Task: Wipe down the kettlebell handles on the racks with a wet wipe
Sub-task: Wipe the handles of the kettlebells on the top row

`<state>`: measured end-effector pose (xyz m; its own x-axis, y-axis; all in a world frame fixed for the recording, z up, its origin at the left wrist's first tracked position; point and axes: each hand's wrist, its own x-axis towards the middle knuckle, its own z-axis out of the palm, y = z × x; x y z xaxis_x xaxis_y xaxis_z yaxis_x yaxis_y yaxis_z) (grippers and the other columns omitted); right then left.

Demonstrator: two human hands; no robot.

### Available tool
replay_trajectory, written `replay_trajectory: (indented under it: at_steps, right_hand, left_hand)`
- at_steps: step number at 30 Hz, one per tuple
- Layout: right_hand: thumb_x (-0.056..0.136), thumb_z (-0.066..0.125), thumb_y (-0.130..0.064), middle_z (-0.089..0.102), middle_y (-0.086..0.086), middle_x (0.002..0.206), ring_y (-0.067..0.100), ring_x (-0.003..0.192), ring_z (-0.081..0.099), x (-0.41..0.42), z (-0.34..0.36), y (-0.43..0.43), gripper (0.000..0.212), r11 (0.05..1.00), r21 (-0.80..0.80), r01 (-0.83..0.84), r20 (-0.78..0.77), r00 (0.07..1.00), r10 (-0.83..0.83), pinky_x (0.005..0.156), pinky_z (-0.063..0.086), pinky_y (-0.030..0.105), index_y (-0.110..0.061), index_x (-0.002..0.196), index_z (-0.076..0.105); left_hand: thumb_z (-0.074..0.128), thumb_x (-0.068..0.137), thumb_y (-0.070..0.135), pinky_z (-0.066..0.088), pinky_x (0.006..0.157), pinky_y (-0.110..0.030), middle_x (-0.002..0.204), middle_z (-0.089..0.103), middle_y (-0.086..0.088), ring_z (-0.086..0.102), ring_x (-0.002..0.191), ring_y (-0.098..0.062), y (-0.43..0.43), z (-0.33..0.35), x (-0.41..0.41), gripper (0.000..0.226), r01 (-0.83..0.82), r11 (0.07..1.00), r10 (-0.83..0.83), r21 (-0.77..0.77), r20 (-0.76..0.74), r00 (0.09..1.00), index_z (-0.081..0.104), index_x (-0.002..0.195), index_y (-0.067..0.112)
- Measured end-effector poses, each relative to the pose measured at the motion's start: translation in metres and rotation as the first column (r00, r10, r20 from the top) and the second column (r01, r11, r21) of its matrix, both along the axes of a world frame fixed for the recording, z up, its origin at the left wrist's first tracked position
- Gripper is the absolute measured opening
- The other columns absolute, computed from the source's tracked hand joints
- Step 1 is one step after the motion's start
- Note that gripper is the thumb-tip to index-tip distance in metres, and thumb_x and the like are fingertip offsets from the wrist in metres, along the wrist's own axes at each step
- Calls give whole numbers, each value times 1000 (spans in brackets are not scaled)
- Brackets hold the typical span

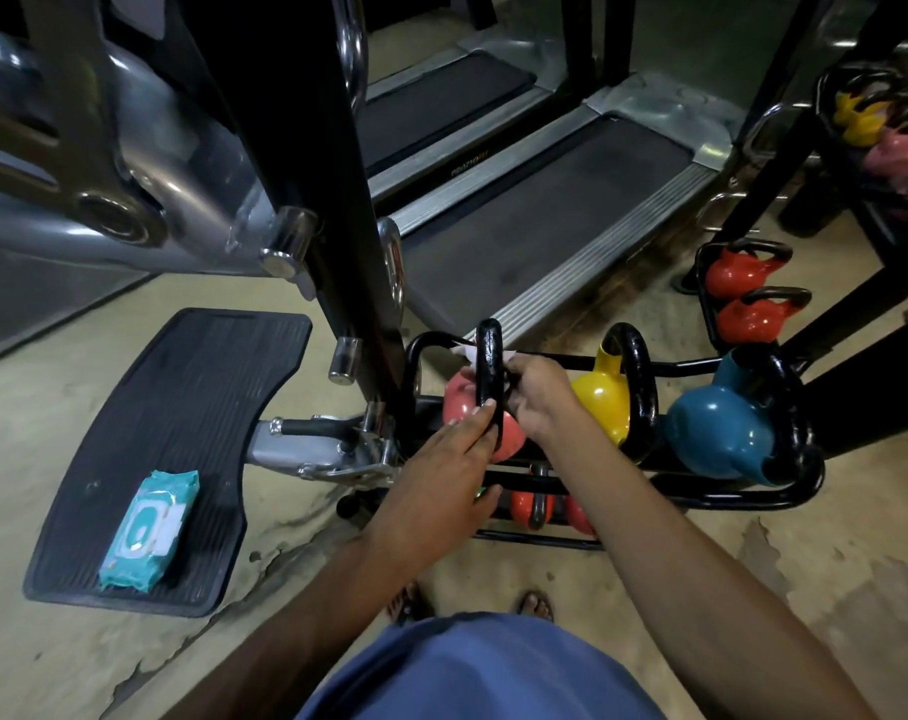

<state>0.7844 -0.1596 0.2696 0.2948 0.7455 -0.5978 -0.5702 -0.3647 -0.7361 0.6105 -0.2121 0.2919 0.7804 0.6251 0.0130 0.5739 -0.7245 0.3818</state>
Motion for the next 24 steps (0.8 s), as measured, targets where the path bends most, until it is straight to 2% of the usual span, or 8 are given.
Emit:
replay_trajectory:
  at_steps: [2,5,9,12,15,19,22,24]
  right_hand:
    - [95,44,0,75,23,103,32,90,73,-12,2,-13,32,998,18,57,114,992,-58,78,60,36,5,110,72]
    - [101,56,-8,76,3,100,17,95,72,-31,-4,-64,19,992,81,97,482,868,-124,81,59,33,-15,107,73]
    - [100,60,-8,69,-13,109,-3,100,63,-31,-3,-62,17,964,251,-83,853,490,-180,88,52,19,-17,111,69]
    - [105,51,-4,61,0,140,9,132,54,-23,-9,-52,34,928,223,-299,952,270,-141,112,44,25,-9,136,61]
    - [99,37,5,33,8,165,15,155,25,-11,-22,-79,58,838,32,-545,997,-36,-62,124,29,29,-6,156,38]
    - [94,35,-1,38,16,160,29,155,25,18,-20,-84,56,654,-232,-720,860,-466,-208,122,33,45,-2,149,47]
    - [103,42,-10,50,18,151,37,151,32,29,-11,-59,42,589,-381,-713,724,-626,-290,123,25,54,-3,142,54]
    - [102,48,-11,53,19,147,40,147,36,28,-10,-54,38,556,-436,-708,675,-666,-318,124,21,55,-4,138,56]
  left_hand:
    - [61,96,35,28,121,-30,166,19,3,31,146,-14,2,-2,0,67,1,1000,-1,-11,19,1000,35,154,16]
    - [59,96,21,40,114,-34,157,38,4,47,135,-15,15,-2,0,54,-23,997,31,-71,108,994,46,148,17]
    - [52,90,-5,42,112,-32,152,47,-2,51,133,-16,49,1,9,57,-87,987,119,-135,249,961,53,143,13]
    - [47,87,-9,39,115,-32,152,47,-5,48,136,-17,72,9,22,61,-113,983,140,-144,194,971,51,145,10]
    - [46,87,-11,37,115,-31,149,50,-8,50,135,-19,89,11,29,60,-102,984,126,-145,170,977,52,144,7]
    - [52,87,-6,41,111,-32,142,58,-10,55,129,-22,103,15,33,58,-43,995,54,-90,117,992,53,143,9]
    - [48,95,-2,38,111,-29,140,59,-9,56,128,-22,105,25,37,43,3,999,0,-38,68,998,63,134,8]
    - [45,98,2,36,113,-30,144,56,-7,52,132,-20,106,29,39,40,20,1000,-20,-7,21,1000,64,133,10]
